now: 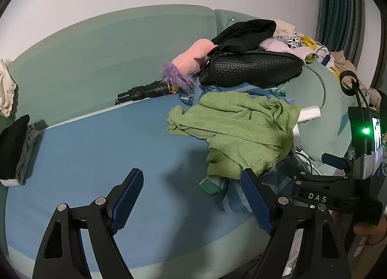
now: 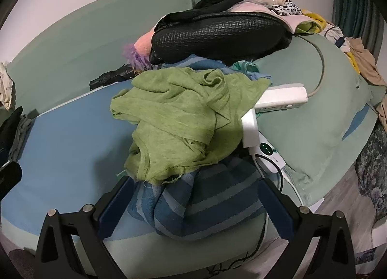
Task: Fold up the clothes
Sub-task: 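Move both tools toward the green shirt on the striped blanket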
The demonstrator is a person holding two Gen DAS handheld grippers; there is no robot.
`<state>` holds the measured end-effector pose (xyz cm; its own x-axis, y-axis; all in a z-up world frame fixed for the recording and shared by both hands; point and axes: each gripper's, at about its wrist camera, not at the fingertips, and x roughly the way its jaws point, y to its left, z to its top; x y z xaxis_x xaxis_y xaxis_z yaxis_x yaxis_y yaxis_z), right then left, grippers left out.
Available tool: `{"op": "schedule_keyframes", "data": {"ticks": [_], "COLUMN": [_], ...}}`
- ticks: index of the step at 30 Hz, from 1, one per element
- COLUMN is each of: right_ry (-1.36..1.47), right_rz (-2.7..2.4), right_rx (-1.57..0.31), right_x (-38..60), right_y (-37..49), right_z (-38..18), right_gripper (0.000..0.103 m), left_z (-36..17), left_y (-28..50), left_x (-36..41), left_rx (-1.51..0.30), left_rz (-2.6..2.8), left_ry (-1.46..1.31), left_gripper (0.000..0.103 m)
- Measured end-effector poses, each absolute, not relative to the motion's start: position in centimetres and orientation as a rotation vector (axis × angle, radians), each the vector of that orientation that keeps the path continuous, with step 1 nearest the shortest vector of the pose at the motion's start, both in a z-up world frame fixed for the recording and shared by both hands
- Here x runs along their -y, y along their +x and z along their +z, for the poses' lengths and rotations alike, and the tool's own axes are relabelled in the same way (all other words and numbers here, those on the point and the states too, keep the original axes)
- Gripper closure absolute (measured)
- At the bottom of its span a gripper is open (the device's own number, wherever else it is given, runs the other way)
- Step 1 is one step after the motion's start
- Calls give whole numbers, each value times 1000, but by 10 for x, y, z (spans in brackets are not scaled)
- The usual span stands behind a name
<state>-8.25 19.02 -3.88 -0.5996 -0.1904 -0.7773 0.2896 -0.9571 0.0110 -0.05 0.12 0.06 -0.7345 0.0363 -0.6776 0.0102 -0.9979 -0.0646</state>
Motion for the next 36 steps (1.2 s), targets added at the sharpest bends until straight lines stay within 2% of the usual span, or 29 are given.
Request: {"op": "schedule_keyframes", "data": {"ticks": [9, 36], "right_ry": [1274, 1301], "right_rz": [-2585, -2545], "right_rx": [-174, -208], "right_x": [-186, -176], "right_y": [-86, -87], "right_z": [-40, -57], "right_gripper": [0, 0], "left_z": [-1, -20], "left_y": [-3, -10], "left_x": [-7, -6], "left_rx": [48, 89], "left_rz": [2896, 2865], "left_ry": [-1138, -1202], "left_gripper": [20, 20]}}
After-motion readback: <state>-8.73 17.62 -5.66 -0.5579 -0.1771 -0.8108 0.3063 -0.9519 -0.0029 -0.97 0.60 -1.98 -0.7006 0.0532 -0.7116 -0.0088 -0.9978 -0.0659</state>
